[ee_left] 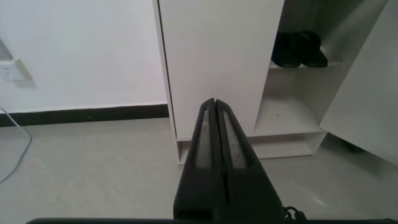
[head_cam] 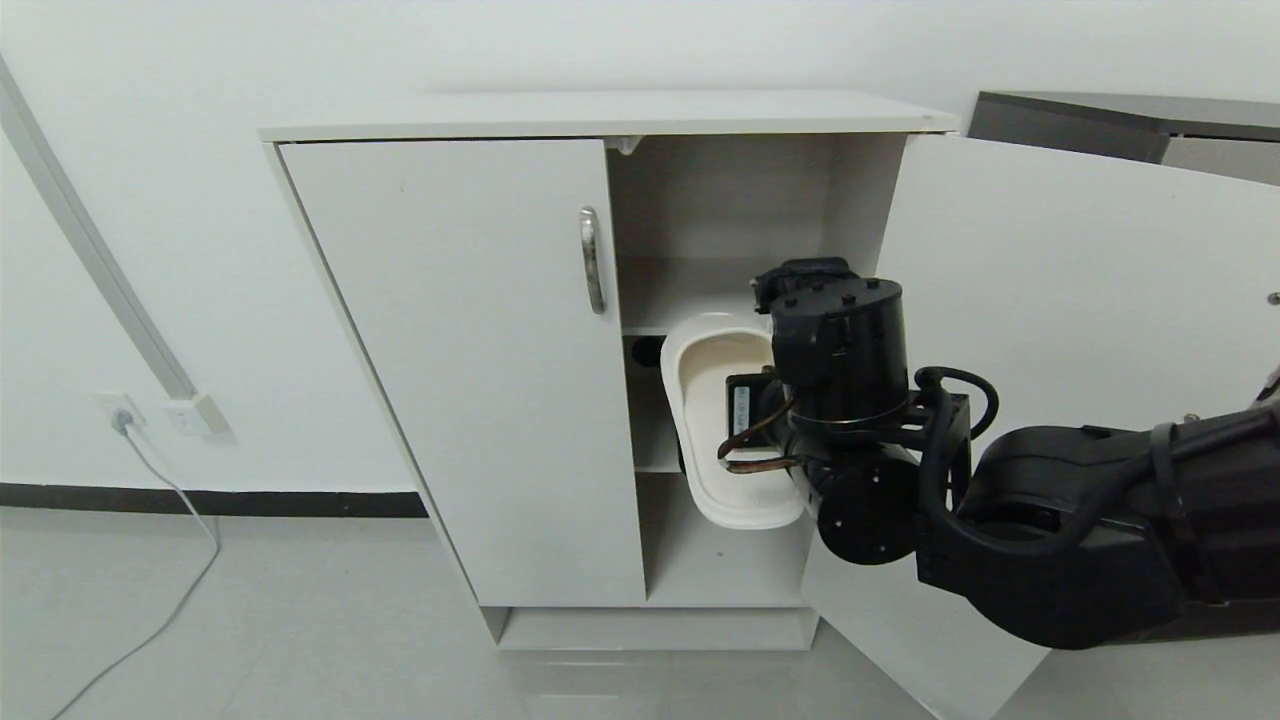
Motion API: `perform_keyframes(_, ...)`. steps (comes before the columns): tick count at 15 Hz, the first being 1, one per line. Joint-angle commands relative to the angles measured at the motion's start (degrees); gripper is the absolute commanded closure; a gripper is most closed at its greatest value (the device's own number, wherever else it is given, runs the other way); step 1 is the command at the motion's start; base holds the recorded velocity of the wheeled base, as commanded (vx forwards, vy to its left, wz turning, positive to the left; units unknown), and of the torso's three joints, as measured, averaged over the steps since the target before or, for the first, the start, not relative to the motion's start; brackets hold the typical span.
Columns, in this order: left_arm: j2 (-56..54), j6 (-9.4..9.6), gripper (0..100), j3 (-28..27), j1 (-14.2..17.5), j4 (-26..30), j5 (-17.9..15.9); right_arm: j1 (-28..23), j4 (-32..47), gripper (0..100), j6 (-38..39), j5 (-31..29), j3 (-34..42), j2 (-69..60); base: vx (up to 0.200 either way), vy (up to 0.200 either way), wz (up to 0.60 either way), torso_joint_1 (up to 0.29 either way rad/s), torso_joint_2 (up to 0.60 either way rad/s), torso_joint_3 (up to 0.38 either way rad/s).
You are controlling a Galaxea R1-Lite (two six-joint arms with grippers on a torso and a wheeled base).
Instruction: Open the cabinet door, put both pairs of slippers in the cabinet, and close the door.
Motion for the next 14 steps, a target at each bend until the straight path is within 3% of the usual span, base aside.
perform_keyframes(1,0.1,-0.01,100,0.0,0.0,0.0,0.0,0.0,0.0,100,0.0,-0.1,-0.1,-0.3,0.2,0.0,0.0,-0.002,0.0,0.007)
perform_keyframes(11,0.1,-0.09,100,0.0,0.0,0.0,0.1,0.0,0.0,100,-0.1,0.1,0.3,-0.3,0.2,0.0,0.0,0.001,0.0,0.003)
perform_keyframes(14,0.1,-0.09,100,0.0,0.0,0.0,0.1,0.0,0.0,100,-0.1,0.7,0.2,0.3,0.0,0.0,0.0,0.0,0.0,0.0)
